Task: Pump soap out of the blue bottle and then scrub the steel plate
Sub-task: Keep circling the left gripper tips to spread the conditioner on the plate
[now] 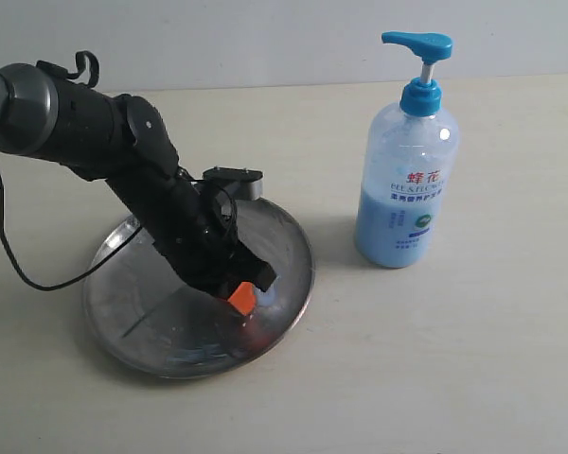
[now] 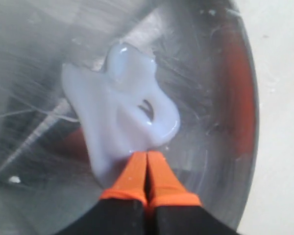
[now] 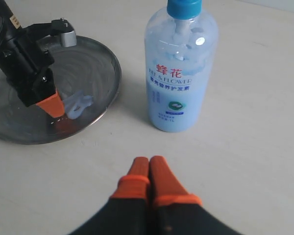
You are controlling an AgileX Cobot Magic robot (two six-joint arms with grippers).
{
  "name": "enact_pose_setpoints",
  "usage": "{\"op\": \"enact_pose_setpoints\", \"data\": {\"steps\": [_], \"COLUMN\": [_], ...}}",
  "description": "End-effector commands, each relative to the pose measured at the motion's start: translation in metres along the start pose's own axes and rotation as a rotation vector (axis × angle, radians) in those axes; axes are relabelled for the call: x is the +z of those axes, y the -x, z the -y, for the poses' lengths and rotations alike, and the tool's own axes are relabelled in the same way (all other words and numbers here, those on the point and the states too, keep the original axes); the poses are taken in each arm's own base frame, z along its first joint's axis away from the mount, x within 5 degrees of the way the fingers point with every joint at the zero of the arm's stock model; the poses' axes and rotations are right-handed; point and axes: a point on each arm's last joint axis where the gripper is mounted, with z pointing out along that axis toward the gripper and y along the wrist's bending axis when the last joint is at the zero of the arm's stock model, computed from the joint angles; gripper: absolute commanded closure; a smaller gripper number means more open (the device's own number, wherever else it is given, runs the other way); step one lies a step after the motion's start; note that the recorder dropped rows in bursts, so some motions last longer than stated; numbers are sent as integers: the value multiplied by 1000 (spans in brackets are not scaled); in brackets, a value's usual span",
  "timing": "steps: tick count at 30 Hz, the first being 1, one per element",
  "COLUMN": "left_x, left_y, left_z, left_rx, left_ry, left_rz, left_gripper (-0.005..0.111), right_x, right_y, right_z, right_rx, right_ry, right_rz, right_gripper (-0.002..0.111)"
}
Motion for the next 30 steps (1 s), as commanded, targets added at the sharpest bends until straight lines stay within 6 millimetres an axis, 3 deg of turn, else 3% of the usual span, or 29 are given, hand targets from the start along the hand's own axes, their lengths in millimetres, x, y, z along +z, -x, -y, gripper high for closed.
{"op": "enact_pose_setpoints", "data": {"steps": [1, 15, 24, 30], "left_x": [12, 36, 24, 13], "left_y": [-1, 8, 21, 23], "left_z": [-3, 1, -5, -9], "left_rx": [-45, -15, -61, -33], "left_ry": [-7, 65, 58, 48], "left_rz": [14, 108, 148, 62], "left_gripper": [107, 107, 107, 107], "right_x": [0, 0, 0, 0], "right_y": [0, 1, 1, 1], "right_z": [-1, -1, -1, -1], "right_rx": [12, 14, 14, 14], "right_ry": [11, 12, 12, 12], "right_rz": [16, 20, 20, 20], "right_gripper": [108, 108, 108, 108]}}
